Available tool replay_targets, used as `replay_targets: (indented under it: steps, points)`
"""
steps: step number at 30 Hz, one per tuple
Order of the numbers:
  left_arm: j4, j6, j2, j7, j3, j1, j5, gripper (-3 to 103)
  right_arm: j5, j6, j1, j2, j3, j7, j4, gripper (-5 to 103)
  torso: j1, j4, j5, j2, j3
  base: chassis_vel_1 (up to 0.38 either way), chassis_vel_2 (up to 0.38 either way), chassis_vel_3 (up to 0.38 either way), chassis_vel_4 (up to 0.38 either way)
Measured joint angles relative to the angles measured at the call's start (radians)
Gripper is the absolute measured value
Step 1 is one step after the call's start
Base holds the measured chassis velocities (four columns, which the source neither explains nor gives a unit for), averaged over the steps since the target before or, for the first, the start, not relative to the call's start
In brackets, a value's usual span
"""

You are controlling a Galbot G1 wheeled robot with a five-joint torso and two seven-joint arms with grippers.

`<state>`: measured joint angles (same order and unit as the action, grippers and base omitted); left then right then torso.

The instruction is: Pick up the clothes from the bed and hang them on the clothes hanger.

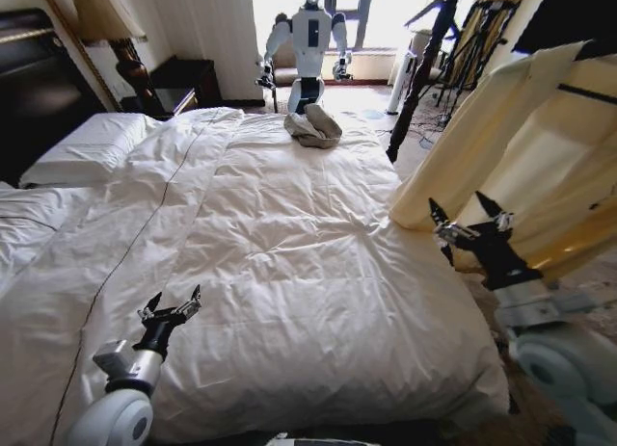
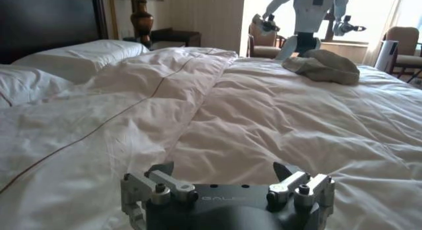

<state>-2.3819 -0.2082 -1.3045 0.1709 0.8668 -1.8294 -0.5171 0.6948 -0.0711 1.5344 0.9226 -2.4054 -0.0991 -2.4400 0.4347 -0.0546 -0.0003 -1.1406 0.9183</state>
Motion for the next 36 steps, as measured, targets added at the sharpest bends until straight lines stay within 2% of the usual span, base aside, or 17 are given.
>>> replay_targets:
  steps: [1, 2, 4, 6, 7, 8, 10, 11, 14, 20, 36]
  points:
    - [-0.010, 0.020, -0.022, -0.010, -0.015, -0.018, 0.045, 100, -0.086, -0.020, -0.041, 0.053, -0.041, 0.007, 0.001, 100, 0.000, -0.0002, -0.0001, 0.000, 0.000, 0.000, 0.000, 0.000, 0.000]
    - [-0.010, 0.020, -0.022, -0.010, -0.015, -0.018, 0.045, 100, -0.086, -0.020, -0.041, 0.053, -0.041, 0.007, 0.001, 100, 0.000, -0.0002, -0.0001, 0.000, 0.000, 0.000, 0.000, 0.000, 0.000]
    - [-0.023, 0.053, -0.048, -0.024, -0.034, -0.044, 0.099, 100, -0.224, -0.038, -0.086, 0.101, -0.077, -0.004, 0.017, 100, 0.000, -0.0001, -0.0004, 0.000, 0.000, 0.000, 0.000, 0.000, 0.000]
    - [-0.048, 0.157, -0.083, -0.065, -0.055, -0.088, 0.172, 100, -0.351, -0.086, -0.135, 0.131, -0.097, -0.004, 0.030, 100, 0.000, 0.0000, -0.0002, 0.000, 0.000, 0.000, 0.000, 0.000, 0.000]
    - [-0.066, 0.199, -0.097, -0.082, -0.059, -0.107, 0.199, 100, -0.367, -0.097, -0.152, 0.137, -0.097, 0.001, 0.024, 100, 0.000, -0.0001, -0.0002, 0.000, 0.000, 0.000, 0.000, 0.000, 0.000]
    - [-0.066, 0.199, -0.097, -0.082, -0.059, -0.107, 0.199, 100, -0.367, -0.097, -0.152, 0.137, -0.097, 0.001, 0.024, 100, 0.000, -0.0001, -0.0002, 0.000, 0.000, 0.000, 0.000, 0.000, 0.000]
    - [-0.113, 0.259, -0.137, -0.106, -0.062, -0.150, 0.252, 100, -0.377, -0.104, -0.174, 0.157, -0.091, 0.017, 0.001, 100, 0.000, 0.0002, 0.0002, 0.000, 0.000, 0.000, 0.000, 0.000, 0.000]
    - [-0.113, 0.259, -0.137, -0.106, -0.062, -0.150, 0.252, 100, -0.377, -0.104, -0.174, 0.157, -0.091, 0.017, 0.001, 100, 0.000, 0.0002, 0.0002, 0.000, 0.000, 0.000, 0.000, 0.000, 0.000]
    - [-0.124, 0.307, -0.199, -0.127, -0.050, -0.189, 0.301, 100, -0.367, -0.096, -0.186, 0.193, -0.086, 0.019, -0.041, 100, 0.000, 0.0001, 0.0000, 0.000, 0.000, 0.000, 0.000, 0.000, 0.000]
    - [-0.124, 0.322, -0.274, -0.132, -0.024, -0.209, 0.335, 100, -0.321, -0.042, -0.176, 0.198, -0.062, 0.006, -0.060, 100, 0.000, 0.0004, 0.0000, 0.000, 0.000, 0.000, 0.000, 0.000, 0.000]
    - [-0.120, 0.319, -0.272, -0.131, -0.023, -0.207, 0.331, 100, -0.314, -0.036, -0.172, 0.193, -0.058, 0.004, -0.060, 100, 0.000, 0.0002, -0.0001, 0.000, 0.000, 0.000, 0.000, 0.000, 0.000]
